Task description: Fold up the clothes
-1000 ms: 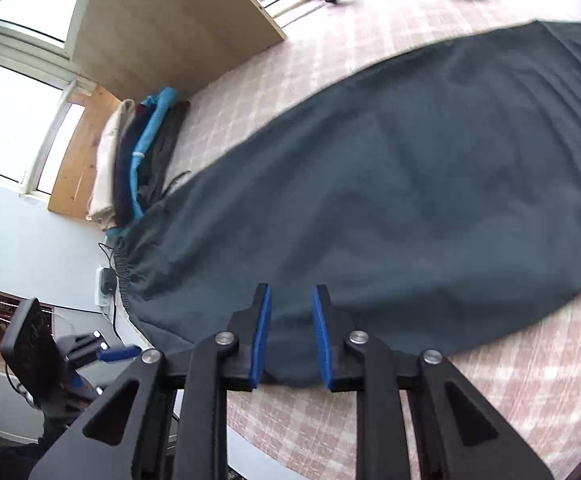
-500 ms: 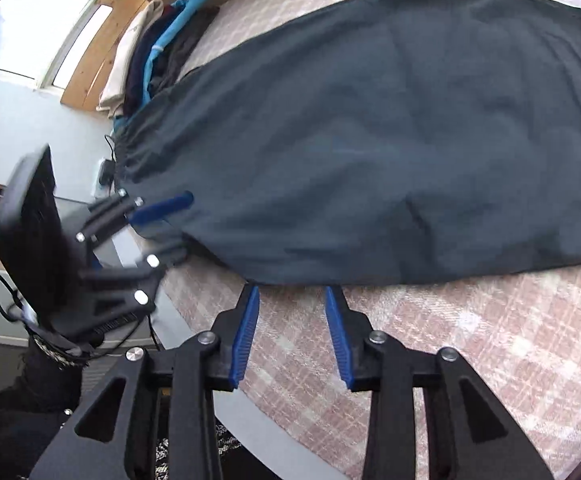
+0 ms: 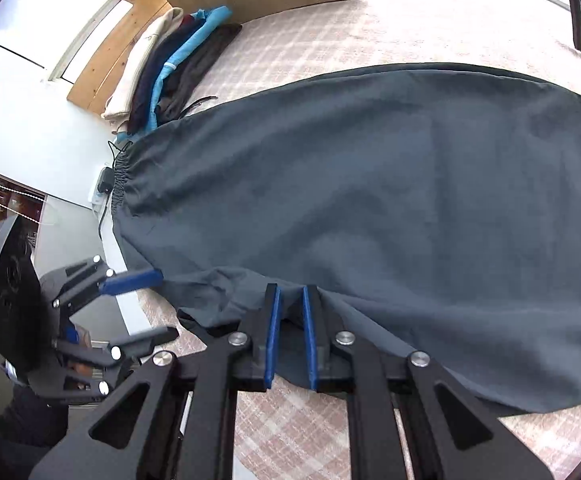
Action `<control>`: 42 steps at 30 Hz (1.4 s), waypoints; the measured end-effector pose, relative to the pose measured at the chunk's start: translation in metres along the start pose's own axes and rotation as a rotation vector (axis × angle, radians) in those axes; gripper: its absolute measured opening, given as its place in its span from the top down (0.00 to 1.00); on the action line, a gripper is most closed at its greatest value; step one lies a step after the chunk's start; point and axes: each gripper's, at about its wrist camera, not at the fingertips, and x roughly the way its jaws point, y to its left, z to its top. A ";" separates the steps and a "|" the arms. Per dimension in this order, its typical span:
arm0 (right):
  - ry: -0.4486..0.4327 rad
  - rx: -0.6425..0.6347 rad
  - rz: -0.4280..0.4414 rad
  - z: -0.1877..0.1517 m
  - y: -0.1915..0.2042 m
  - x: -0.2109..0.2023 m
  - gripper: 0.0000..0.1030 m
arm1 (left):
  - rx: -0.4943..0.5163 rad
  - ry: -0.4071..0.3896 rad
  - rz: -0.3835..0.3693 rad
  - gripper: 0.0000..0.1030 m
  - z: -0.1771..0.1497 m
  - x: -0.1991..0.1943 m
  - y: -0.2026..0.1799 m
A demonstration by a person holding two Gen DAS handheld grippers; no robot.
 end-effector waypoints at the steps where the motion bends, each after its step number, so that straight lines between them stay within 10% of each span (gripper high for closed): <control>1: 0.008 0.002 0.010 0.002 0.001 0.002 0.89 | 0.019 0.005 0.013 0.50 0.001 0.003 -0.006; 8: 0.034 0.009 0.012 0.001 -0.004 0.006 0.88 | 0.127 0.057 0.129 0.52 0.005 0.033 -0.032; 10: 0.041 0.019 0.018 -0.002 -0.004 0.006 0.88 | 0.092 0.060 0.070 0.97 0.006 0.037 -0.029; 19: -0.044 -0.003 -0.050 -0.006 -0.017 -0.022 0.86 | 0.013 0.033 -0.136 0.97 -0.030 -0.013 -0.011; 26: 0.005 -0.014 -0.161 0.002 -0.026 0.015 0.87 | 0.019 0.167 -0.114 0.88 -0.045 0.015 -0.019; 31: -0.023 -0.077 -0.149 0.015 0.002 -0.001 0.87 | -0.080 0.027 -0.056 0.67 -0.062 -0.057 0.030; 36: -0.008 -0.174 -0.101 0.044 0.058 0.030 0.80 | -0.231 -0.004 0.156 0.66 -0.084 -0.089 0.129; 42: 0.032 -0.235 -0.095 0.086 0.115 0.102 0.71 | -0.401 -0.087 0.202 0.66 -0.086 -0.087 0.249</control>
